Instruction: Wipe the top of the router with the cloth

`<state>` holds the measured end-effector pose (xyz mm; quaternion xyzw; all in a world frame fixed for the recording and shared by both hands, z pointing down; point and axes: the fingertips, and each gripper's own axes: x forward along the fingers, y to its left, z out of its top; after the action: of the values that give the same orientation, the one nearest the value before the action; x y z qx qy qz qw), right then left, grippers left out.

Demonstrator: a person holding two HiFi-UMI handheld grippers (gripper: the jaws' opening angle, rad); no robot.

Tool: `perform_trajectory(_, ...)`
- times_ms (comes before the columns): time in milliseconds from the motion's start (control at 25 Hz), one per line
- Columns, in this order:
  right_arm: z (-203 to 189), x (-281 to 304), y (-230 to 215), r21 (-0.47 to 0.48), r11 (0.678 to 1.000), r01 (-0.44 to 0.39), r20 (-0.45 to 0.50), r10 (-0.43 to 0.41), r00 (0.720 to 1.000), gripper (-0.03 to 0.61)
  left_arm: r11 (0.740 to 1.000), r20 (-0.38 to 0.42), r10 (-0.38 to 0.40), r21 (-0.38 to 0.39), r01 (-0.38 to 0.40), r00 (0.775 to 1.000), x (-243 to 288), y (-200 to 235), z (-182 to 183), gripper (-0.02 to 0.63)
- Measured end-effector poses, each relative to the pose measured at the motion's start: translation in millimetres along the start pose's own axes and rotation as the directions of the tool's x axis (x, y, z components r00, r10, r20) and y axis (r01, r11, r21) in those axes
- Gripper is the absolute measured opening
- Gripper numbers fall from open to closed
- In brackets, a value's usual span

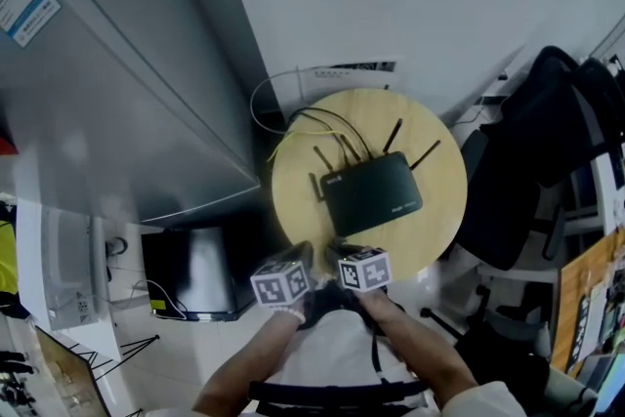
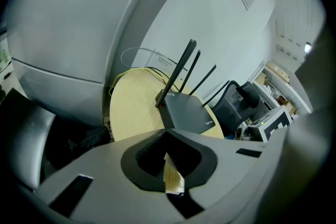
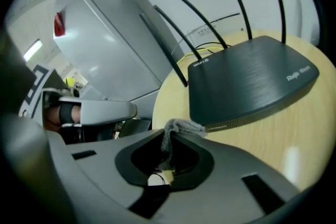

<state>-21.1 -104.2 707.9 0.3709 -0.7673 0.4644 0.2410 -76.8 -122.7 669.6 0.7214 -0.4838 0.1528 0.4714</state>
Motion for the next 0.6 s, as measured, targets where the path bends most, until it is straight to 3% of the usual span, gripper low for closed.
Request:
perform_trajectory(80, 11, 5, 7, 0.036, 0.999, 0.018, 0.022, -0.019, 1.000, 0.040, 1.000, 0.011, 0.006, -0.005, -0.006, 1.000, -4, 4, 4, -0.002)
perform_trajectory(240, 30, 20, 31, 0.016, 1.000, 0.009, 0.020, -0.009, 1.000, 0.040, 0.999, 0.024, 0.026, -0.020, -0.026, 0.999, -14, 13, 8, -0.002)
perform_trajectory(440, 41, 27, 6, 0.197, 0.967, 0.161, 0.030, -0.170, 0.985, 0.040, 0.998, 0.039, 0.043, -0.054, -0.041, 0.998, -24, 28, 9, -0.002)
perform_trajectory(600, 59, 26, -6, 0.211, 0.942, 0.260, 0.057, -0.278, 0.959, 0.040, 0.995, 0.058, 0.052, -0.082, -0.047, 0.997, -32, 35, 11, -0.002)
